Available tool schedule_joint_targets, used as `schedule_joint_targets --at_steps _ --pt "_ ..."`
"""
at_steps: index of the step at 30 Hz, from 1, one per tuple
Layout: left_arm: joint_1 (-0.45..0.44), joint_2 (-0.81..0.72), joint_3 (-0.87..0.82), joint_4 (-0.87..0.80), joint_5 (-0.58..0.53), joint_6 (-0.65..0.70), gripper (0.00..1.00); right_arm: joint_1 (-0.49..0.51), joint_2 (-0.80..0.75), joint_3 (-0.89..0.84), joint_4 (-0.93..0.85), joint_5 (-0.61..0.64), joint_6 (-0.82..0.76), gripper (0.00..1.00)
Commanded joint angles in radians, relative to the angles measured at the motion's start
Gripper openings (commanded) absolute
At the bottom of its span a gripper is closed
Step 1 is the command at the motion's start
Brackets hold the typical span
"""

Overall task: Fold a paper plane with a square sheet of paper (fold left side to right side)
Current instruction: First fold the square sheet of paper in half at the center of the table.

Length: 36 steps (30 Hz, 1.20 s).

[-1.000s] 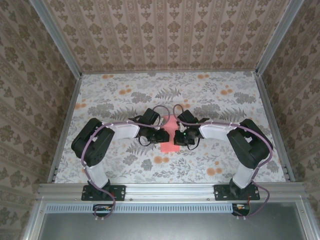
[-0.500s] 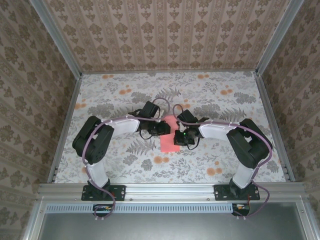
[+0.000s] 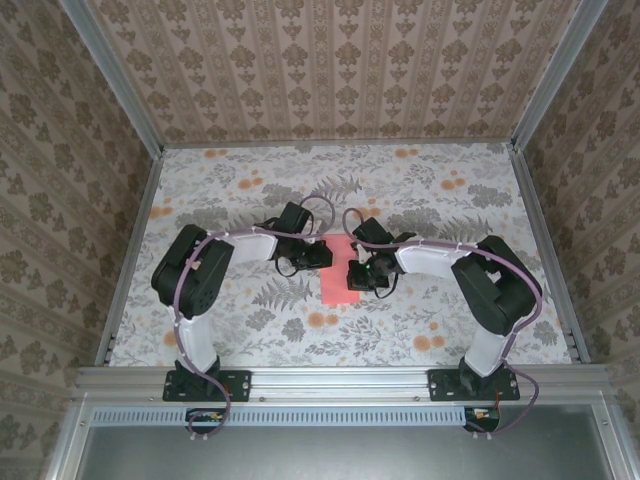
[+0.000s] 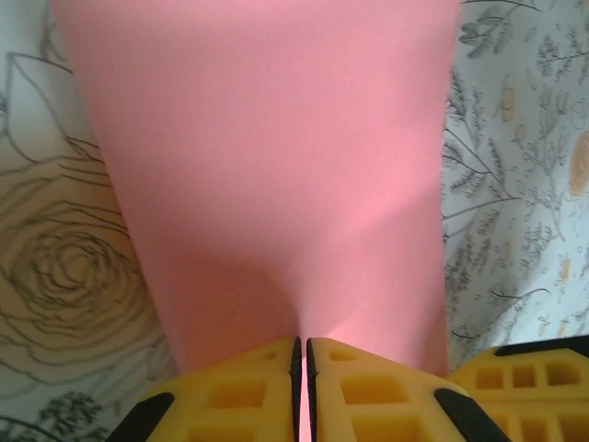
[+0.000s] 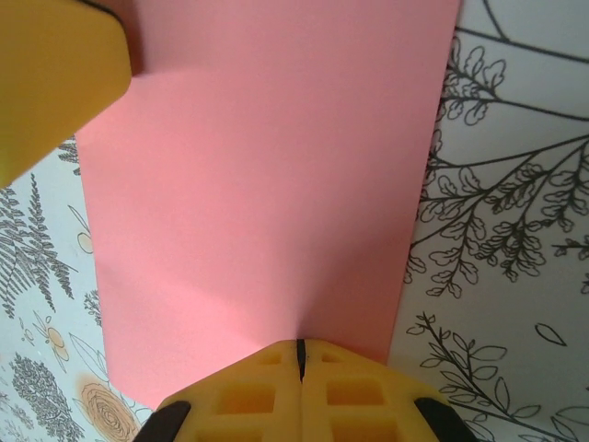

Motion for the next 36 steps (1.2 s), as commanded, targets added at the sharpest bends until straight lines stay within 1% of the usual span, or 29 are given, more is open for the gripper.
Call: schedule_joint_targets --at_steps 1,7,15,26,36 --pt "0.012 0.025 0.010 0.021 -0.022 0.040 0.12 0.004 0.071 -0.029 -0.126 0.087 -0.025 0.03" --pt "0.032 0.033 0.004 0.051 -0.032 0.026 0.12 0.004 0.075 -0.027 -0.140 0.098 -0.032 0.02" --pt "0.062 0.053 0.039 0.050 -0.059 0.017 0.12 0.005 0.077 -0.030 -0.147 0.107 -0.040 0.02" --pt "0.119 0.174 0.216 0.000 -0.033 0.031 0.12 0.004 0.086 -0.024 -0.144 0.098 -0.039 0.02" --pt "0.141 0.262 0.346 -0.028 -0.019 0.034 0.13 0.004 0.084 -0.027 -0.144 0.096 -0.036 0.02"
